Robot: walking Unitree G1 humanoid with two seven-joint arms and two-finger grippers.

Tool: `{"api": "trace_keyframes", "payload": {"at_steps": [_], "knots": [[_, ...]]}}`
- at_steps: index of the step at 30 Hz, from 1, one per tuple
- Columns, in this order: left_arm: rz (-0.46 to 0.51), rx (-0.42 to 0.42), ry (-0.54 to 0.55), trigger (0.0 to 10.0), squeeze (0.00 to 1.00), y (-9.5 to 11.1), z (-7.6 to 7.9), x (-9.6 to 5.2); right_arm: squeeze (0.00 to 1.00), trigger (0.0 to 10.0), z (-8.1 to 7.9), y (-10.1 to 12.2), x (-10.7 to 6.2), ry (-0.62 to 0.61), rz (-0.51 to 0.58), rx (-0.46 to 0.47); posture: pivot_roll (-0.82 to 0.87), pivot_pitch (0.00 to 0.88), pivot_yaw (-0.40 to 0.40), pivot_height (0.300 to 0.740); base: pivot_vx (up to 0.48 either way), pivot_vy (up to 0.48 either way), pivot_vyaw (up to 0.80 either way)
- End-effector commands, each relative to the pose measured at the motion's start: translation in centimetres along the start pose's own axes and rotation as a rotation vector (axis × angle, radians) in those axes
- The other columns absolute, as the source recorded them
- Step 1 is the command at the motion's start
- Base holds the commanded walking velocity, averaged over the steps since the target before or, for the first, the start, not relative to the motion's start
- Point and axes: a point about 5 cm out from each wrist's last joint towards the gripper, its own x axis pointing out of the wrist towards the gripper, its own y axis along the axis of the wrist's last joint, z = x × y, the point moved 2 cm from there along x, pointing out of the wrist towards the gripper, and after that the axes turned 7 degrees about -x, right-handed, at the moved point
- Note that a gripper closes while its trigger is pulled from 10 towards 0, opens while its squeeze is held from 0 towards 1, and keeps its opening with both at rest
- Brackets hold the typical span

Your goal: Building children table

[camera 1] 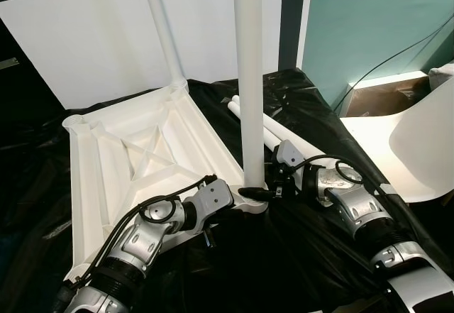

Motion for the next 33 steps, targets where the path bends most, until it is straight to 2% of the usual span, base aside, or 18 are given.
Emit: {"api": "trace_keyframes", "payload": {"at_steps": [1,2,3,4,5,6,10,17,18,19,20,21,24,25,26,27,31,33], "knots": [[-0.136,-0.162,-0.167,10.0,0.00,-5.2,3.8,1.3,0.00,0.0,0.4,-1.8,-1.3,-0.070,-0.092,0.031,0.09,0.000,0.037,0.740,0.000,0.000,0.00],[-0.135,-0.164,-0.165,10.0,0.00,-5.2,3.8,1.3,0.00,0.0,0.3,-1.4,0.0,-0.265,-0.027,0.079,0.09,0.000,0.031,0.740,0.000,0.000,0.00],[-0.135,-0.164,-0.165,10.0,0.00,-5.2,3.8,1.3,0.00,0.0,0.3,-1.4,0.0,-0.265,-0.027,0.079,0.09,0.000,0.031,0.740,0.000,0.000,0.00],[-0.133,-0.166,-0.164,10.0,0.00,-5.2,3.8,1.3,0.00,0.0,0.2,-1.1,0.5,-0.412,0.012,0.125,0.09,0.000,0.031,0.740,0.000,0.000,0.00],[-0.133,-0.166,-0.164,10.0,0.00,-5.2,3.8,1.3,0.00,0.0,0.2,-1.1,0.5,-0.412,0.012,0.125,0.09,0.000,0.031,0.740,0.000,0.000,0.00],[-0.132,-0.166,-0.164,10.0,0.00,-5.2,3.9,1.3,0.00,0.0,-0.4,-0.7,0.9,-0.550,0.061,0.175,0.09,0.000,0.033,0.740,0.000,0.000,0.00],[-0.132,-0.165,-0.168,10.0,0.00,-5.1,3.9,1.3,0.00,0.0,-1.1,-0.4,0.9,-0.683,0.103,0.218,0.08,0.000,0.038,0.740,0.000,0.000,0.00],[-0.136,-0.160,-0.173,10.0,0.00,-5.0,3.9,1.3,0.00,0.0,-0.5,-0.7,0.2,-0.770,0.090,0.221,0.09,0.000,0.045,0.740,0.000,0.000,0.00],[-0.137,-0.157,-0.173,10.0,0.00,-5.0,3.8,1.2,0.00,2.2,-0.4,-1.0,0.2,-0.770,0.075,0.227,0.09,0.000,0.042,0.740,0.000,0.000,0.00],[-0.137,-0.158,-0.173,10.0,0.00,-5.0,3.8,1.2,0.00,10.0,-0.8,-1.1,0.5,-0.713,0.069,0.229,0.09,0.000,0.042,0.740,0.000,0.000,0.00],[-0.137,-0.158,-0.173,10.0,0.00,-5.0,3.8,1.2,0.00,10.0,-0.8,-1.1,0.5,-0.713,0.069,0.229,0.09,0.000,0.042,0.740,0.000,0.000,0.00],[-0.137,-0.159,-0.172,10.0,0.00,-5.0,3.8,1.2,1.00,10.0,-1.4,-1.3,0.9,-0.622,0.065,0.230,0.09,0.000,0.042,0.740,0.000,0.000,0.00],[-0.137,-0.160,-0.171,10.0,0.00,-5.0,3.8,1.2,1.00,10.0,-1.8,-1.4,1.1,-0.495,0.056,0.211,0.08,0.000,0.044,0.740,0.000,0.000,0.00],[-0.137,-0.161,-0.171,10.0,0.00,-5.0,3.8,1.2,0.06,10.0,-1.6,-1.5,0.9,-0.465,0.041,0.194,0.08,0.000,0.047,0.740,0.000,0.000,0.00],[-0.137,-0.161,-0.171,10.0,0.00,-5.0,3.8,1.2,0.06,10.0,-1.6,-1.5,0.9,-0.465,0.041,0.194,0.08,0.000,0.047,0.740,0.000,0.000,0.00],[-0.137,-0.160,-0.171,10.0,0.00,-5.0,3.7,1.2,0.00,10.0,-1.4,-1.5,0.7,-0.441,0.029,0.180,0.08,0.000,0.047,0.740,0.000,0.000,0.00],[-0.142,-0.153,-0.174,10.0,0.00,-5.0,3.7,1.2,0.00,10.0,-0.6,-1.8,-0.3,-0.277,-0.016,0.121,0.08,0.000,0.052,0.740,0.000,0.000,0.00],[-0.143,-0.152,-0.174,10.0,0.00,-5.0,3.6,1.2,0.00,10.0,-0.5,-1.8,-0.4,-0.249,-0.025,0.120,0.08,0.000,0.052,0.740,0.000,0.000,0.00]]}}
